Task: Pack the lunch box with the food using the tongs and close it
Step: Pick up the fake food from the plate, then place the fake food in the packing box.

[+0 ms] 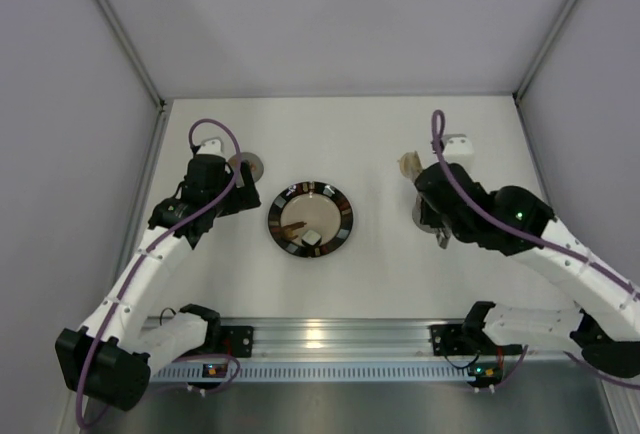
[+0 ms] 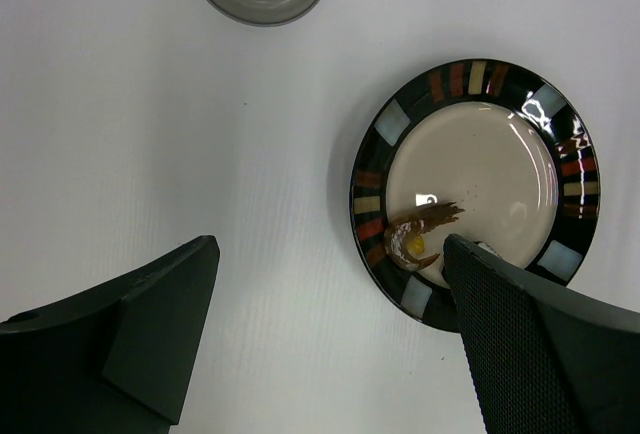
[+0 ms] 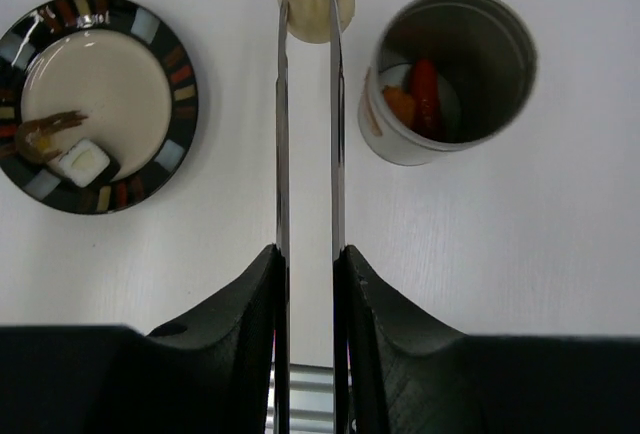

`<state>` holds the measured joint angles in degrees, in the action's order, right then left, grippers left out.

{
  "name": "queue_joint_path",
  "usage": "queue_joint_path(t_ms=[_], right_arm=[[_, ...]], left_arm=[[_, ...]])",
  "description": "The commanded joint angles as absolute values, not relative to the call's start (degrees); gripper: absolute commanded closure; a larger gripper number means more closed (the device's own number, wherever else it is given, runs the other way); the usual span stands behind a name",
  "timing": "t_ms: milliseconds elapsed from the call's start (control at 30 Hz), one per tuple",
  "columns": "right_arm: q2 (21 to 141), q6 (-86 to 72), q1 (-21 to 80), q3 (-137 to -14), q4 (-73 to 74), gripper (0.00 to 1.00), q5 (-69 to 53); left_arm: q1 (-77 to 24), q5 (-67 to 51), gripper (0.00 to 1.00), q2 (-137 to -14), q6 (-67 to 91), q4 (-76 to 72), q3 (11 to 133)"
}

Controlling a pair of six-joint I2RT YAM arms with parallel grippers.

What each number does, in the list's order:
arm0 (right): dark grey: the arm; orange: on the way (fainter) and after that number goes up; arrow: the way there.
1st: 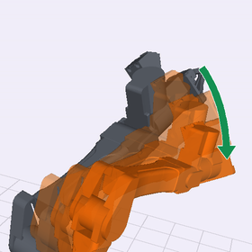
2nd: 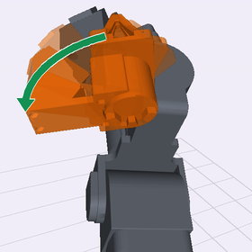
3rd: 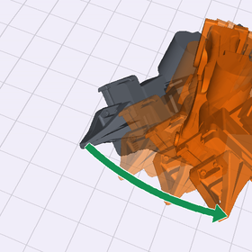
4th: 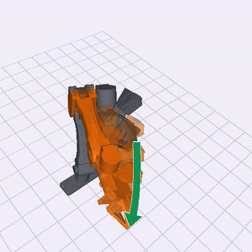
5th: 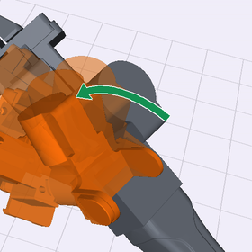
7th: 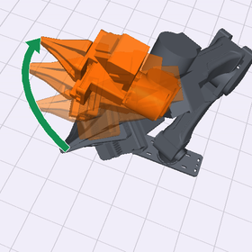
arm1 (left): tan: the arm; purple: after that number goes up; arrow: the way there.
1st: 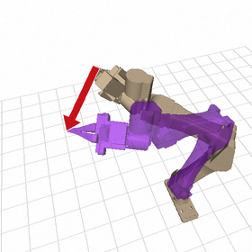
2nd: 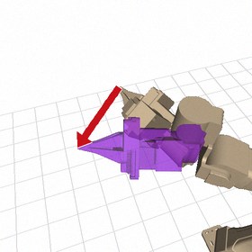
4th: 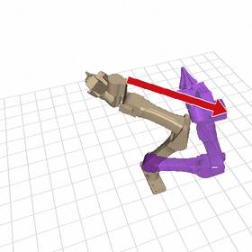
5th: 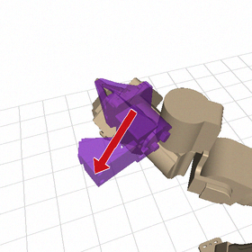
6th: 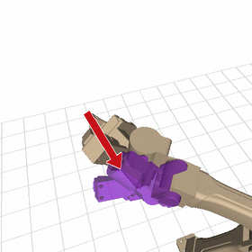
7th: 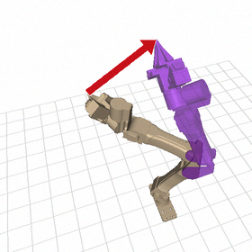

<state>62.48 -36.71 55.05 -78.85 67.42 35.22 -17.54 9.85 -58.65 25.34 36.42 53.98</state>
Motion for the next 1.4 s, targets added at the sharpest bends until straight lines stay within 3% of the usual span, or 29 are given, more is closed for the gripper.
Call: queue_joint_path(t_ms=[0,467,900,1200,1367], right_arm=[[56.4,-40.7,51.4,-78.8,75.7,0.78,40.9],[50.4,-46.1,49.0,-73.5,81.5,0.76,39.9],[51.1,-45.6,49.0,-72.7,81.1,0.50,39.7],[52.6,-41.9,49.0,-74.9,78.8,0.48,38.6],[59.3,-34.7,49.1,-80.9,69.9,0.49,32.1]], left_arm=[[-17.2,9.3,0.01,-58.4,24.5,33.8,53.9],[-17.2,8.1,0.01,-58.6,24.6,33.6,53.8],[-17.2,8.1,0.01,-58.6,24.5,33.6,53.8],[-17.2,8.2,0.01,-58.7,24.6,33.7,53.8],[-17.2,8.3,0.01,-58.8,24.7,33.6,53.8]])
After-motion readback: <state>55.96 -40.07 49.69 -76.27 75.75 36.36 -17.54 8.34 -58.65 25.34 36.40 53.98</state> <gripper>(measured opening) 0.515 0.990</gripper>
